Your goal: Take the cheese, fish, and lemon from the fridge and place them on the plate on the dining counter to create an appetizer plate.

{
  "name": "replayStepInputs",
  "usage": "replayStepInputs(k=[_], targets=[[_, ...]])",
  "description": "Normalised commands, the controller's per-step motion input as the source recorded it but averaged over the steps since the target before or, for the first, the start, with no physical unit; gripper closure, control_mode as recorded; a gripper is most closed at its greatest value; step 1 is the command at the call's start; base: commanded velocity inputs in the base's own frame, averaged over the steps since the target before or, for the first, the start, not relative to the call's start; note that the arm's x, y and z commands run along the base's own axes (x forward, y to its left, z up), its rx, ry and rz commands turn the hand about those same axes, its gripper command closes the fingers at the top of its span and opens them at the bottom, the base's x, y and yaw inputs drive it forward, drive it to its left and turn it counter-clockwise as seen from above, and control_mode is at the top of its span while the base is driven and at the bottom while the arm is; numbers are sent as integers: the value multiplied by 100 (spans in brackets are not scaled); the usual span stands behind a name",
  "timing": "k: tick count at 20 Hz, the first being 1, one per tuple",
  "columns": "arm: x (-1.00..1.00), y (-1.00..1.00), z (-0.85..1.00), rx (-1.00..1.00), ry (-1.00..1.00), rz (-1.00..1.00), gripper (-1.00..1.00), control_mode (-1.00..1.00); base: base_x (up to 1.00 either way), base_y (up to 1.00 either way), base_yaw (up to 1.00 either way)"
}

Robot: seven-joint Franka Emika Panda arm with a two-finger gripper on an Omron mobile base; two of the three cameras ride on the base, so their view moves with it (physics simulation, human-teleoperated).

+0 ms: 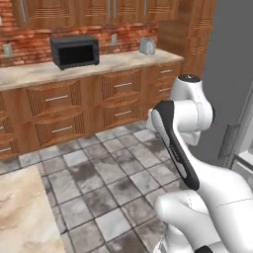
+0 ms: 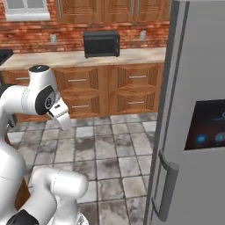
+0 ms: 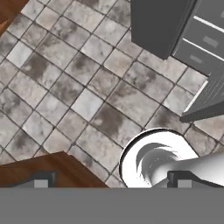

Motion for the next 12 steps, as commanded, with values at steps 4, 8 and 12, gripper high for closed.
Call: replayStepInputs(k=[4, 8, 12], targets=[[0, 0, 0, 0, 0, 0, -100, 100, 84, 47, -60], [0, 0, 0, 0, 0, 0, -100, 100, 72, 40, -64], [0, 0, 0, 0, 0, 0, -100, 100, 63, 32, -67]])
